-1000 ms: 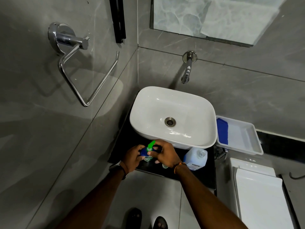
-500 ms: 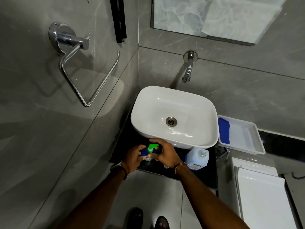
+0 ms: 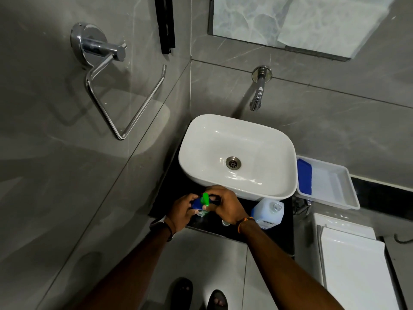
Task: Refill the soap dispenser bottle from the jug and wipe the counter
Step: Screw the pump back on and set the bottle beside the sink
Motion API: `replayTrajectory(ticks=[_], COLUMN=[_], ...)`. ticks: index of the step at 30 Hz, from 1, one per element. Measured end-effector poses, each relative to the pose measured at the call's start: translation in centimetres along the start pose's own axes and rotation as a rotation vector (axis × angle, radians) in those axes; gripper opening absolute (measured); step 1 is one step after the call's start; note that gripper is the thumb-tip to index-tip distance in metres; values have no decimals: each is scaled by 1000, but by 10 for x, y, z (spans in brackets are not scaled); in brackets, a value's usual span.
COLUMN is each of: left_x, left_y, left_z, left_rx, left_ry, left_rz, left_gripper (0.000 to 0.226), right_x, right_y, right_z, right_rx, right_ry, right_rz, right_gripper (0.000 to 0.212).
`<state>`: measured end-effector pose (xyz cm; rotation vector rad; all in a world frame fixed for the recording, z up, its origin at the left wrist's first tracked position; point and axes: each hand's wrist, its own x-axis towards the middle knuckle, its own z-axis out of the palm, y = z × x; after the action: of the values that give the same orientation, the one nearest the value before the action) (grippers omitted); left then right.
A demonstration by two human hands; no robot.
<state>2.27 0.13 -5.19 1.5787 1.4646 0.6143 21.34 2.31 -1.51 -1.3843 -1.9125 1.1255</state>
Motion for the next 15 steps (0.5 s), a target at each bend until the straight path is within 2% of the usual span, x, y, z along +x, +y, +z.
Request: replayTrajectory(ticks=[3, 6, 10, 15], left_x=[-1, -2, -2, -4], left_y=[1, 1, 2, 4], left_z=[1, 1, 1, 3], left_rx=[5, 9, 10, 4], left_ry=[1, 8, 32, 46], left_rz=[4, 6, 16, 25], left_gripper=[43, 42, 42, 40], right_x=[0, -2, 0, -2], right_y=[-3, -1, -2, -4], right_z=[1, -1, -2, 4], right_rx=[6, 34, -54, -1], right_ry=[47, -7, -2, 22], right_rz=[37, -3, -77, -36], right_gripper=[44, 56, 34, 36])
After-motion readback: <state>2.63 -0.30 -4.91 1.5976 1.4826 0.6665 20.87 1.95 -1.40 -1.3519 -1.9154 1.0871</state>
